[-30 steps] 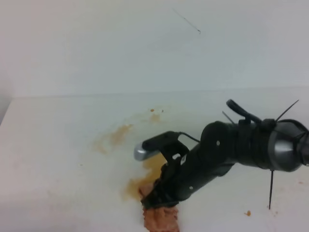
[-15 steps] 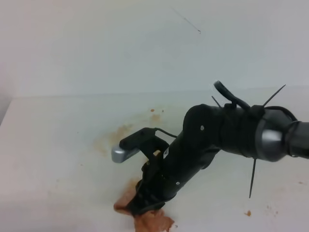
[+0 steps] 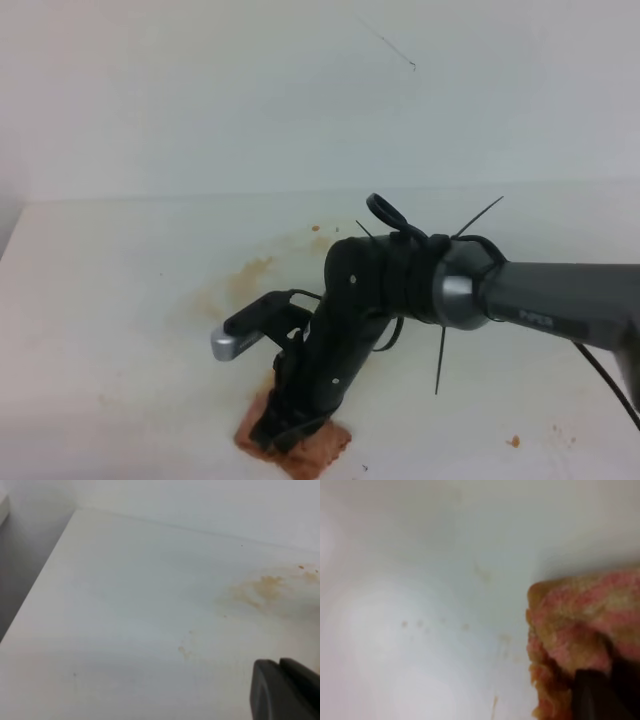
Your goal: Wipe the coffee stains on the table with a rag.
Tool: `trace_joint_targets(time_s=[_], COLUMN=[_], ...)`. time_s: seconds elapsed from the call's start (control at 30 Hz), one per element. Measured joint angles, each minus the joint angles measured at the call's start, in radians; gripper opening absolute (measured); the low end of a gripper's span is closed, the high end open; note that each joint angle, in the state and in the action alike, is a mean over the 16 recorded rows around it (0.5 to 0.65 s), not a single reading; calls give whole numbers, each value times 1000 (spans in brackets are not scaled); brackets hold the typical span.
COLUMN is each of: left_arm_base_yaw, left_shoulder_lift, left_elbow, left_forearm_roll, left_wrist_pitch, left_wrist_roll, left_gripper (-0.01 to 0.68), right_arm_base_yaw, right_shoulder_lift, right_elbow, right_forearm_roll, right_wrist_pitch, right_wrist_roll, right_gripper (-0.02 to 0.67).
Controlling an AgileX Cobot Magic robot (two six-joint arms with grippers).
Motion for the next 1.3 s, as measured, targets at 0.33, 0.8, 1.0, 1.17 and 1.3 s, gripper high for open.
trace_joint_targets(time_s=[0.33,0.8,1.0,1.17,1.3], left_arm_base_yaw=[0,0,0,0,0], left_shoulder_lift=[0,0,0,0,0], left_elbow=[0,0,0,0,0], left_forearm_roll=[0,0,0,0,0], left_wrist_pitch=[0,0,0,0,0], left_wrist_roll=[0,0,0,0,0], left_gripper=[1,1,1,1,1], right_arm_base_yaw=[-41,-246,-301,-317,-321], right_shoulder_lift=[118,145,140,111,53], right_elbow=[-188,-230,-230,-216,-166], right_forearm_roll=[-129,-170,-159,-148,-148], right_wrist_pitch=[43,-5,-16,-21,-56], right_wrist_roll=[91,131,133,138,140], right_gripper=[-2,-2,-3,-2,-2])
